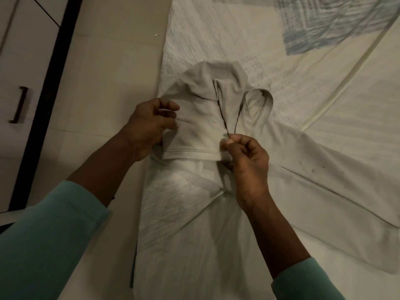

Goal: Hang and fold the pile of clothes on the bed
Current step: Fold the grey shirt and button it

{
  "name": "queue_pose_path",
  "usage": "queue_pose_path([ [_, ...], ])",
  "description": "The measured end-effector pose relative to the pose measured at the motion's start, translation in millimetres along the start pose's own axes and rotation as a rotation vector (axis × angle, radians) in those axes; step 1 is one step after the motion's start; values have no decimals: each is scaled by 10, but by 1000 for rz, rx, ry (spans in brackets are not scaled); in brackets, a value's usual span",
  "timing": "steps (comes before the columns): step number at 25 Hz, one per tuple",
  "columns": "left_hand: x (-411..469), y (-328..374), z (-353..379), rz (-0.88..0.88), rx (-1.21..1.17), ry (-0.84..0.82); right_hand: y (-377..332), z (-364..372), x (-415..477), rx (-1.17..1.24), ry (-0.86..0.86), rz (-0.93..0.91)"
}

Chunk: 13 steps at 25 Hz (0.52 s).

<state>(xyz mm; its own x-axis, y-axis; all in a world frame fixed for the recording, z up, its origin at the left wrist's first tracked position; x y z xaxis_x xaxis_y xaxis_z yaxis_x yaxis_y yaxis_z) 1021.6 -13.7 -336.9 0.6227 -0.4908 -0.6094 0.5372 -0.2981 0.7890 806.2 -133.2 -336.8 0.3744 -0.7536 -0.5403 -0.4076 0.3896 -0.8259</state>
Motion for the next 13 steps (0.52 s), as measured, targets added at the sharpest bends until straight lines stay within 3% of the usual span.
queue_pose_path([
  [3, -151, 215, -51, 360, 458, 123, -82, -27, -72, -282, 26, -141],
  [5, -321, 364, 13, 650, 816, 281, -257, -123, -121, -578, 146, -244],
  [6, -374, 390, 92, 749, 858, 301, -381, -181, -101, -642, 222, -283],
  [9, -287, 254, 406, 828, 831, 145, -760, -225, 212, -753, 332, -365],
  [13, -74, -93, 485, 882, 988, 82, -802, -187, 933, -958, 212, -47],
])
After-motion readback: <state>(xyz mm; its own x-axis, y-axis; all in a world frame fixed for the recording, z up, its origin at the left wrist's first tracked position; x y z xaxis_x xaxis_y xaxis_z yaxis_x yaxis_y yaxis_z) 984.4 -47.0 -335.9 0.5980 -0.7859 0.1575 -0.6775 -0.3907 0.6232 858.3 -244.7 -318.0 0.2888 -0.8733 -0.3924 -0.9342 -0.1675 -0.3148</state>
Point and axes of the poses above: each hand's wrist, its own x-axis towards the middle knuckle, its own z-axis out of the palm, y = z × x, the point moved 8 cm from there along x, towards the middle knuckle, and after that the axes turned 12 degrees about -x, right-handed, at the moved point
